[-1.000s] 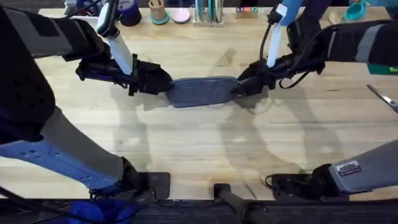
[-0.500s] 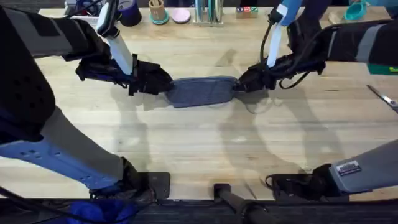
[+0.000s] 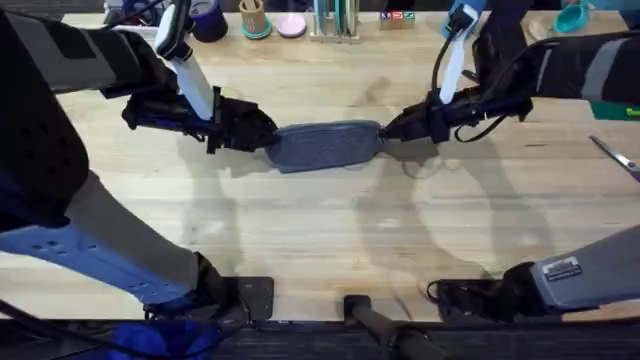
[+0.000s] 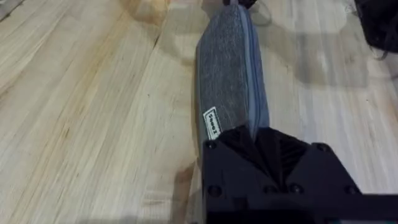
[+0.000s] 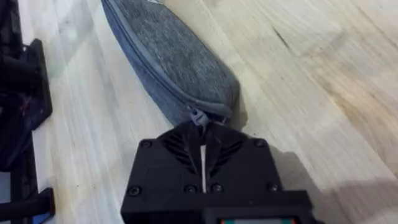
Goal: Unzip the bag, pick up the pens from the table one at a time and place them inside, then zip the bag closed.
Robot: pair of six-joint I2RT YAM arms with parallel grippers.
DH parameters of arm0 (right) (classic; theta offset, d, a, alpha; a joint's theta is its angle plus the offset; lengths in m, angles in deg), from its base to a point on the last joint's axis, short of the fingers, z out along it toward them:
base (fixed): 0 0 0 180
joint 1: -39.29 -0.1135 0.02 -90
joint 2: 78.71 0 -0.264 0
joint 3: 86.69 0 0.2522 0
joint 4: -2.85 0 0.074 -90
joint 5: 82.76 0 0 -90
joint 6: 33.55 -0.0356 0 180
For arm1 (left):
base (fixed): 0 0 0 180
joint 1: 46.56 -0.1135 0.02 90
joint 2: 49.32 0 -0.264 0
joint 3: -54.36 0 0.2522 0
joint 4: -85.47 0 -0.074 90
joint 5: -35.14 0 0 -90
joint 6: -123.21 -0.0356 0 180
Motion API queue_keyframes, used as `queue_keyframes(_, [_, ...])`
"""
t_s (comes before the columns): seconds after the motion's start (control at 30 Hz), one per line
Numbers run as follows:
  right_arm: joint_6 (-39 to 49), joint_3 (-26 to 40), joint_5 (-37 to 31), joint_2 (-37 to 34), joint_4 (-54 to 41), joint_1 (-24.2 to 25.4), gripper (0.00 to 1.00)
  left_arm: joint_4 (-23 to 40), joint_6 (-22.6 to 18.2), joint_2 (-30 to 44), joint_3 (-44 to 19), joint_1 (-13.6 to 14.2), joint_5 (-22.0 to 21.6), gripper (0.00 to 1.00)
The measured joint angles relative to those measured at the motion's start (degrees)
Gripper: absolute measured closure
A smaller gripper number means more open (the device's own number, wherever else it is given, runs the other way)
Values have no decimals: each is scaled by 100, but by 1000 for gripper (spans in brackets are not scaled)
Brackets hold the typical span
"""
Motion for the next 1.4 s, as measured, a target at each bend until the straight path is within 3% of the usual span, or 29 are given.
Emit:
queue_keyframes(0.3, [-58,21,43,-2,-178,8,971,2,0,0,0,0,-2,959])
queue_keyframes(0.77, [-151,683,39,0,-1104,-22,971,2,0,0,0,0,-2,958])
queue_keyframes(1.4, [-249,1475,-24,2,-1366,-851,971,0,0,0,0,-2,-4,959])
